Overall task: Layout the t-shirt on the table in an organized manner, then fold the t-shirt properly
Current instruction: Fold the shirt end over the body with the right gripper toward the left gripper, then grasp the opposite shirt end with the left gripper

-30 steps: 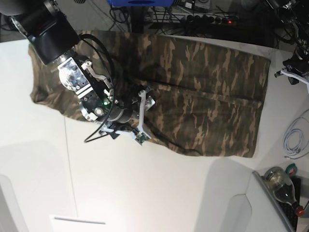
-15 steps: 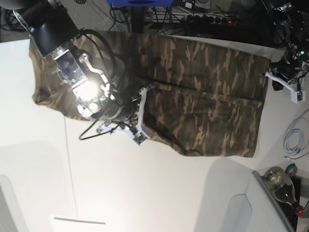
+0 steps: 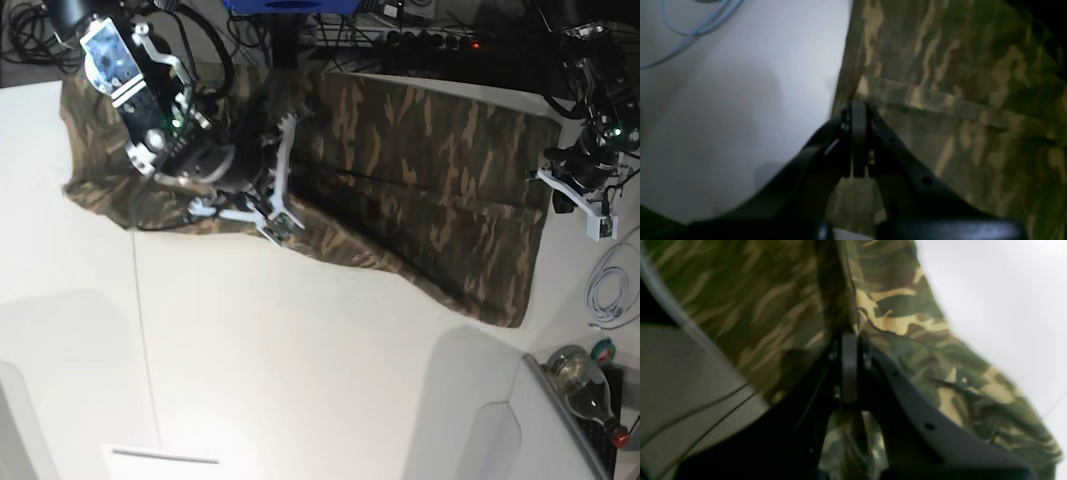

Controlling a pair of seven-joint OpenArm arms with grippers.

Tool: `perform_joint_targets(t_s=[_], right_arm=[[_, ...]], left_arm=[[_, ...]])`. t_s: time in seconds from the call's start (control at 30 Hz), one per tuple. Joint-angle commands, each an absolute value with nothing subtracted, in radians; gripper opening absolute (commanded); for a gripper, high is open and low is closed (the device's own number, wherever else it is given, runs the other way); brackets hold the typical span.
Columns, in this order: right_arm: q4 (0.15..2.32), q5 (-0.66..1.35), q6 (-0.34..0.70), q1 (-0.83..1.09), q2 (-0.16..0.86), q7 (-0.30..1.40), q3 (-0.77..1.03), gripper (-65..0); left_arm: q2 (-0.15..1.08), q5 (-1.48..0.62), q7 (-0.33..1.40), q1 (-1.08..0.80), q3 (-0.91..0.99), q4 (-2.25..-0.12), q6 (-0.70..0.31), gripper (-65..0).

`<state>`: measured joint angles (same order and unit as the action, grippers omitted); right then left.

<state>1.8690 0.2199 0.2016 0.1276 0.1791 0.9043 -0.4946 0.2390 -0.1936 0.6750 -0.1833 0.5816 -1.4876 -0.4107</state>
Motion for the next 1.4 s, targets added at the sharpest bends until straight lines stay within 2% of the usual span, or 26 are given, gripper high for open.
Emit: perform_joint_targets(t_s=[0.0, 0.17, 0.4, 0.53, 0.77, 1.0, 1.03, 1.13, 1.17, 1.2, 1.23, 1.37], right_arm=[[1.896, 0.216, 0.203, 0.14, 0.179, 0.889, -0.49, -65.0], [1.882, 0.216, 0.205, 0.229, 0.213, 0.888, -0.49, -65.0], [1.678, 0.217, 0.205, 0.225, 0.208, 0.829, -0.487, -65.0], [1.707, 0.217, 0.203, 0.225, 0.208, 0.811, -0.486, -65.0], [1.733, 0.217, 0.202, 0.222, 0.208, 0.809, -0.487, -65.0], [1.735, 0.217, 0.202, 0.219, 0.208, 0.809, -0.487, -65.0], [1.736, 0.217, 0.202, 0.219, 0.208, 0.809, -0.487, -65.0], [1.736, 0.217, 0.202, 0.22, 0.208, 0.811, -0.487, -65.0], [1.736, 0.217, 0.202, 0.22, 0.208, 0.811, -0.487, -65.0], [1.736, 0.217, 0.202, 0.22, 0.208, 0.811, -0.487, -65.0], [1.735, 0.217, 0.202, 0.22, 0.208, 0.811, -0.487, -65.0], [1.733, 0.217, 0.202, 0.22, 0.208, 0.811, -0.487, -65.0]], left_arm=[[0.259, -0.202, 0.664, -0.18, 0.573, -1.468, -0.412, -65.0], [0.272, -0.203, 0.659, -0.18, 0.561, -1.377, -0.412, -65.0], [0.292, -0.203, 0.659, -0.193, 0.561, -1.409, -0.412, -65.0], [0.317, -0.206, 0.662, -0.243, 0.561, -1.471, -0.412, -65.0], [0.303, -0.214, 0.665, -0.346, 0.561, -1.704, -0.412, -65.0], [0.283, -0.214, 0.667, -0.239, 0.573, -1.623, -0.41, -65.0], [0.282, -0.214, 0.667, -0.223, 0.601, -1.596, -0.41, -60.7], [0.225, -0.216, 0.667, -0.165, 0.714, -1.527, -0.41, -33.2], [0.203, -0.216, 0.667, -0.147, 0.754, -1.52, -0.41, -25.8], [0.186, -0.216, 0.667, -0.134, 0.777, -1.515, -0.412, -21.6], [0.171, -0.216, 0.667, -0.127, 0.796, -1.515, -0.412, -19.3], [0.094, -0.216, 0.665, -0.074, 0.858, -1.521, -0.412, -18.8]])
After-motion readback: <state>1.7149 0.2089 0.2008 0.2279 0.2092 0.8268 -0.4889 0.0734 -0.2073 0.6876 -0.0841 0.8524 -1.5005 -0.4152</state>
